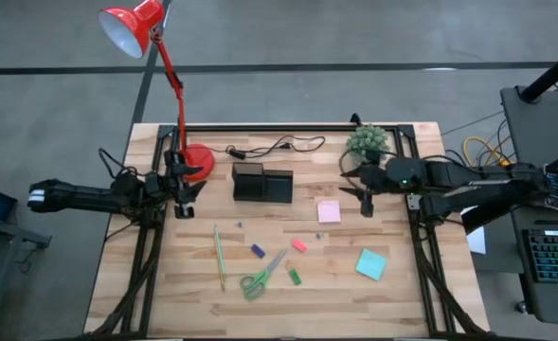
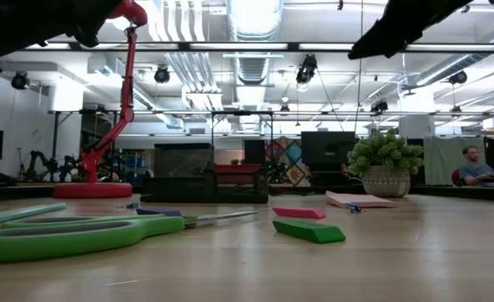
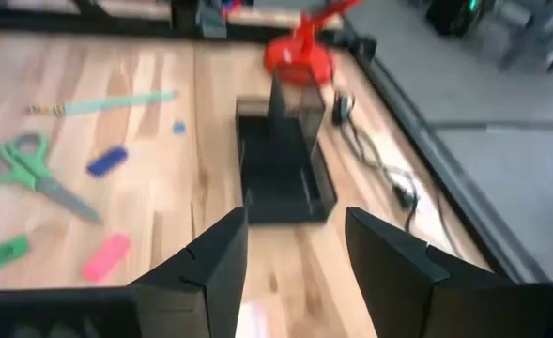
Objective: Pick and place office supplies into organizer
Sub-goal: Put the pink sticky notes into the black mesh desk organizer
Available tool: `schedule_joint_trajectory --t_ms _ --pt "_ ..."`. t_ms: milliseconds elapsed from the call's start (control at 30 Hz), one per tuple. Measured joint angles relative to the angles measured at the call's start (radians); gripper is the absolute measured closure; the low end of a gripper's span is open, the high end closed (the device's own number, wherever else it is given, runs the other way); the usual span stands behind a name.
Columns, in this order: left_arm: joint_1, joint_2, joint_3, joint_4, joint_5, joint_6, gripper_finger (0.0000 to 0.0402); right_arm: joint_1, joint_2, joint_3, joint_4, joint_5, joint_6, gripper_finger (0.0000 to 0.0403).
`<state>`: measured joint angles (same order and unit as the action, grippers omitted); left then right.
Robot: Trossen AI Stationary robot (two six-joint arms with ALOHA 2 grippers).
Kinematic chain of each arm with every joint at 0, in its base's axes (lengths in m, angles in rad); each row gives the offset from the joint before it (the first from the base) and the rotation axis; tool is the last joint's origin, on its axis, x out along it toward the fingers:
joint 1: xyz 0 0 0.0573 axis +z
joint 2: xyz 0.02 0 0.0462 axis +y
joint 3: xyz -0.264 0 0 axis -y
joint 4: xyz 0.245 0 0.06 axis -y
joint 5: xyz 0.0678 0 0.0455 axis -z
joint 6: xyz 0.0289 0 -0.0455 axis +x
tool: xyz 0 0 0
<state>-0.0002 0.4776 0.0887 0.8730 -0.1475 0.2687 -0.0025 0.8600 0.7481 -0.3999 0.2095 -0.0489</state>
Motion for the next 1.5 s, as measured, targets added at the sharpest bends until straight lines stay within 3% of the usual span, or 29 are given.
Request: schedule_joint_trajectory --t_ms 233,767,1167,1500 --pt "0.000 -0.002 -0.009 0.000 0.000 0.000 0.0246 0.000 0.134 0.086 -0.101 0.000 0.059 0.0235" --pt "0.000 -0.003 -0.010 0.002 0.000 0.000 0.0246 0.000 0.412 0.262 -0.258 -0.002 0.439 0.0243" --pt "0.000 -0.003 -0.010 0.002 0.000 0.000 0.0246 0.118 0.600 0.293 -0.361 -0.033 0.230 0.0248" --pt "0.000 -0.003 -0.010 0.002 0.000 0.001 0.0246 0.162 0.760 0.261 -0.329 0.003 0.227 0.0254"
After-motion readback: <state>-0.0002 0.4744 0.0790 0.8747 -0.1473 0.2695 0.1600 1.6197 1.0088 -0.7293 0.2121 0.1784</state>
